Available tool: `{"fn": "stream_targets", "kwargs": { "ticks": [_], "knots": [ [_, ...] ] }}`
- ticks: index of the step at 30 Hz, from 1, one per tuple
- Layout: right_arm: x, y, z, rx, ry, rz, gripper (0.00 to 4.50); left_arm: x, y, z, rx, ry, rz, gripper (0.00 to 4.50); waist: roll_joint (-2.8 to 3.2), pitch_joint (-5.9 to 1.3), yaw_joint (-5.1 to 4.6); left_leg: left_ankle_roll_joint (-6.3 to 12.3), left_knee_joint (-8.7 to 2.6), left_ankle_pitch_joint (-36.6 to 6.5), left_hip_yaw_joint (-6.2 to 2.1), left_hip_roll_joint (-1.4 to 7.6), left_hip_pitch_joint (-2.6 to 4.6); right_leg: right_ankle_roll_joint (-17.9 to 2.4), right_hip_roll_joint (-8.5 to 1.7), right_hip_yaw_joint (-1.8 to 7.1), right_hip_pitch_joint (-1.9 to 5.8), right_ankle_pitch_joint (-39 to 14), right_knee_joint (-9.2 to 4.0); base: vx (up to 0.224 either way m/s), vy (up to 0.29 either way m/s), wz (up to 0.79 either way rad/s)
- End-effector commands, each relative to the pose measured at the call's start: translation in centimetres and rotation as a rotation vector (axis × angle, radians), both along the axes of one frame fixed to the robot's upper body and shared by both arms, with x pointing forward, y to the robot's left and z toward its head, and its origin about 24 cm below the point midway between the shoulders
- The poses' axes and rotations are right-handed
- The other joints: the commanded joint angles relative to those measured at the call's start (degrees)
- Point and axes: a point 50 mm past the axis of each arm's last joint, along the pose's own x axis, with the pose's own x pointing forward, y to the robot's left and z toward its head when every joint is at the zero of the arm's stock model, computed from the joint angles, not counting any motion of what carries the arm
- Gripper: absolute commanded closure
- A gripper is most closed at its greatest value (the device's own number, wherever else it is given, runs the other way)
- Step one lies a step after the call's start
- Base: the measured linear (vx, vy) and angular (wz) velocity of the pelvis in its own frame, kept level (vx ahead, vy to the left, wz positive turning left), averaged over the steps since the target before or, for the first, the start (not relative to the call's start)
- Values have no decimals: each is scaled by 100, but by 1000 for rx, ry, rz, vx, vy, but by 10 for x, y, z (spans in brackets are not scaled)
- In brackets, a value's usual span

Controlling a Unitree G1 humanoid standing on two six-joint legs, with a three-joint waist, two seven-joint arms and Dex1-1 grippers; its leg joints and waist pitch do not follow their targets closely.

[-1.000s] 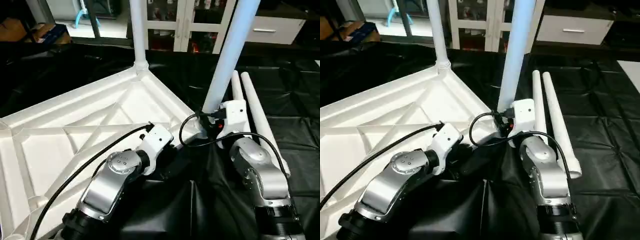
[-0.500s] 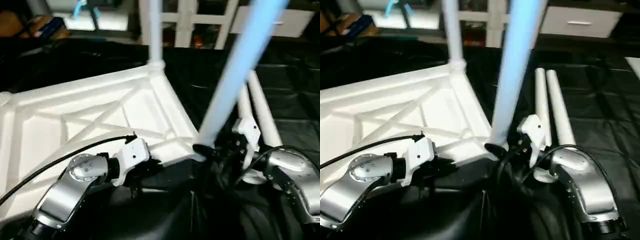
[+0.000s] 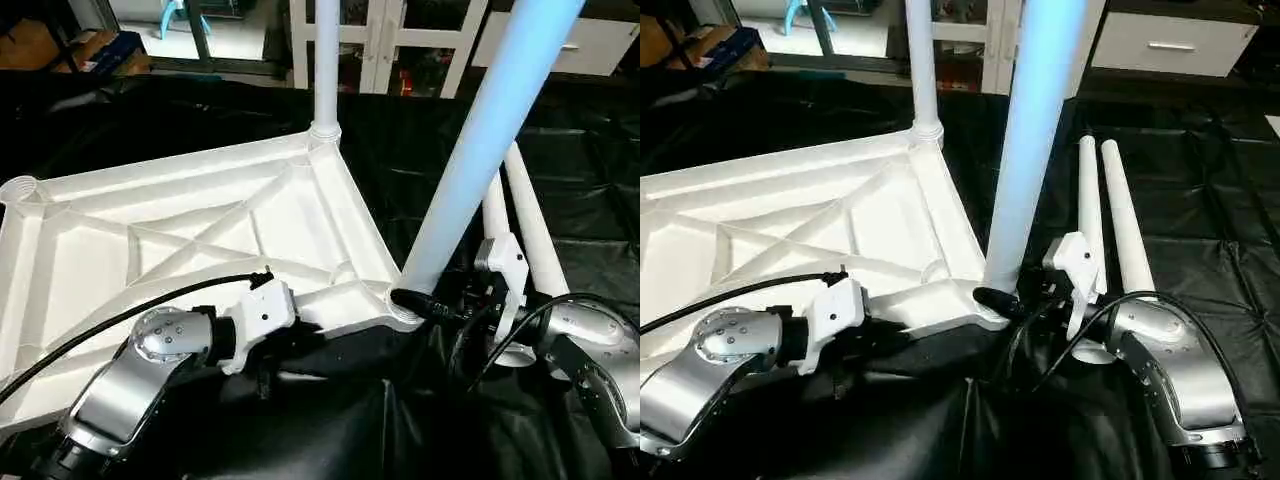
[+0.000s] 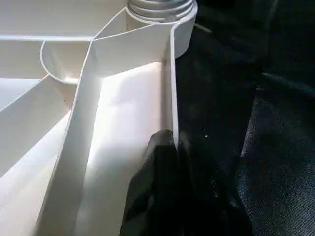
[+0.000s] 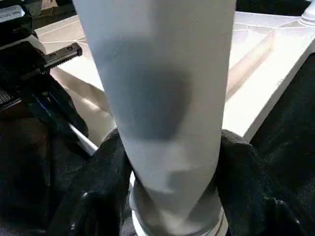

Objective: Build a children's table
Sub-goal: Rotate leg to tighten

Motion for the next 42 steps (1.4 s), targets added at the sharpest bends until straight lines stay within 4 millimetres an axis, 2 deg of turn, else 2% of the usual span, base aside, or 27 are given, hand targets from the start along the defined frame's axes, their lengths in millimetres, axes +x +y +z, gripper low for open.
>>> {"fn": "stream_targets", "kwargs": {
  "ticks": [1, 4, 6, 7, 9, 10, 11, 13, 15, 16, 17, 20, 21, 23, 25, 26, 28, 29, 30, 31, 32, 33, 34, 36, 39, 40, 42],
  "knots": [
    [-4, 11, -2, 19, 11, 51, 243, -10, 0, -23, 31, 111, -12, 450, -75, -250, -3, 665, -354, -658, -137, 353, 46, -1423, -330, 210, 273, -776, -322, 0, 0, 0],
    [-2, 10, -7, 1, 25, -12, 244, -10, -2, -24, 33, 106, -11, 450, -71, -238, -2, 641, -364, -746, -140, 356, 44, -1398, -333, 208, 268, -971, -341, 0, 0, 0],
    [5, 11, -21, -40, 58, -156, 245, -7, -10, -24, 25, 109, 28, 450, -56, -188, -24, 478, -411, -1092, -148, 366, 50, -1297, -330, 207, 238, -1523, -394, 0, 0, 0],
    [9, 13, -28, -42, 87, -259, 246, -5, -15, -25, 26, 120, 67, 450, -45, -152, -53, 319, -436, -1354, -154, 366, 63, -1193, -340, 213, 211, -1991, -442, 0, 0, 0],
    [11, 14, -32, -43, 103, -312, 248, -4, -18, -25, 27, 125, 88, 450, -48, -149, -73, 86, -464, -1702, -199, 352, 97, -982, -350, 212, 203, -2625, -487, 0, 0, 0],
    [16, 17, -43, -39, 157, -448, 248, 1, -26, -27, 37, 129, 159, 450, -50, -151, -92, 41, -476, -1722, -211, 356, 87, -937, -347, 217, 213, -2661, -482, 0, 0, 0],
    [19, 20, -51, -36, 199, -559, 249, 7, -32, -29, 44, 132, 229, 450, -40, -118, -130, -115, -501, -1898, -226, 346, 89, -807, -332, 220, 150, -2933, -515, 0, 0, 0],
    [20, 29, -61, -21, 239, -647, 249, 15, -44, -31, 33, 132, 332, 450, -53, -135, -146, -201, -489, -2054, -240, 334, 122, -676, -343, 224, 139, -3182, -542, 0, 0, 0],
    [22, 45, -70, 5, 280, -684, 249, 20, -61, -30, 8, 133, 377, 450, -48, -106, -162, -236, -511, -2405, -267, 313, 142, -488, -329, 208, 82, -3473, -610, 0, 0, 0],
    [22, 47, -71, 8, 284, -686, 249, 20, -63, -30, 5, 133, 377, 450, -49, -103, -173, -245, -515, -2516, -276, 309, 151, -422, -329, 200, 73, -3600, -633, -55, 27, -1],
    [26, 61, -73, 10, 284, -663, 250, 18, -77, -27, -21, 125, 325, 450, -62, -105, -187, -242, -530, -2675, -301, 294, 165, -292, -324, 169, 76, -3735, -670, -55, 27, -1],
    [30, 75, -65, 22, 229, -581, 250, 13, -81, -24, -29, 114, 251, 450, -38, -96, -222, -262, -571, -3015, -347, 290, 153, -169, -309, 149, 66, -3654, -687, 0, 0, 0],
    [30, 75, -65, 22, 229, -581, 250, 13, -81, -24, -29, 114, 251, 450, -33, -111, -238, -260, -588, -2985, -366, 299, 123, -195, -320, 144, 106, -3445, -667, 0, 0, 0],
    [26, 73, -47, 71, 147, -408, 250, 10, -62, -25, -2, 94, 207, 450, -43, -151, -221, -196, -606, -2688, -365, 320, 77, -288, -332, 158, 175, -2899, -616, 0, 0, 0],
    [24, 67, -39, 81, 105, -356, 250, 8, -54, -25, 7, 93, 182, 450, -39, -141, -207, -112, -593, -2450, -311, 338, 69, -433, -335, 197, 167, -2474, -602, 0, 0, 0],
    [21, 52, -23, 90, 30, -270, 196, 2, -38, -24, 13, 86, 109, 450, -52, -152, -192, -50, -587, -2350, -299, 340, 73, -516, -338, 199, 185, -2356, -590, 0, 0, 0],
    [19, 45, -17, 89, 6, -236, 184, -2, -32, -23, 9, 81, 64, 450, -74, -195, -170, 153, -545, -1915, -262, 338, 49, -681, -346, 220, 252, -1809, -527, 55, -20, 0],
    [16, 38, -13, 81, -11, -194, 178, -5, -26, -22, 5, 95, 40, 450, -60, -197, -175, 268, -545, -1617, -251, 353, 17, -892, -346, 203, 267, -1484, -495, 101, -40, 4],
    [9, 29, -6, 72, -16, -116, 164, -10, -17, -21, 13, 123, 20, 450, -40, -210, -155, 340, -512, -1474, -209, 372, 71, -1037, -344, 212, 231, -1326, -493, 70, -31, 2],
    [6, 25, -3, 67, -17, -80, 164, -11, -13, -21, 19, 136, 16, 450, -57, -233, -152, 388, -469, -1308, -179, 347, 95, -1117, -342, 214, 249, -1102, -470, 101, -29, 8],
    [0, 16, 2, 49, -20, -17, 140, -13, -4, -21, 39, 142, 6, 450, -59, -291, -120, 579, -411, -740, -171, 335, 89, -1307, -324, 216, 312, -344, -357, 59, -13, 3],
    [-1, 13, 4, 37, -29, -14, 136, -13, -2, -21, 40, 140, 13, 450, -53, -311, -100, 842, -346, -109, -159, 318, 39, -1490, -316, 215, 343, 591, -252, 105, -32, 2],
    [-2, 10, 5, 26, -38, -14, 133, -12, -1, -21, 40, 138, 20, 450, -49, -299, -79, 1055, -294, 263, -127, 318, 61, -1655, -308, 211, 297, 1173, -204, 83, -39, 1],
    [-3, 7, 7, 28, -42, 4, 133, -11, 1, -21, 37, 134, 23, 450, -57, -332, -41, 1231, -255, 531, -121, 315, 52, -1783, -318, 210, 328, 1518, -142, 71, -36, 2],
    [-4, 5, 6, 31, -44, 25, 133, -10, 2, -21, 40, 125, 15, 450, -71, -328, 0, 1255, -245, 394, -134, 329, 16, -1780, -320, 202, 339, 1229, -131, 0, 0, 0],
    [-3, 5, 5, 33, -42, 22, 133, -10, 2, -21, 38, 125, 13, 450, -65, -295, 4, 1199, -269, 157, -128, 343, 31, -1756, -314, 187, 311, 753, -180, 0, 0, 0],
    [-3, 6, 4, 39, -38, 24, 167, -11, 1, -21, 32, 126, 7, 450, -56, -273, 7, 1028, -302, -217, -129, 364, 57, -1699, -322, 186, 299, -12, -241, 0, 0, 0]
  ]
}}
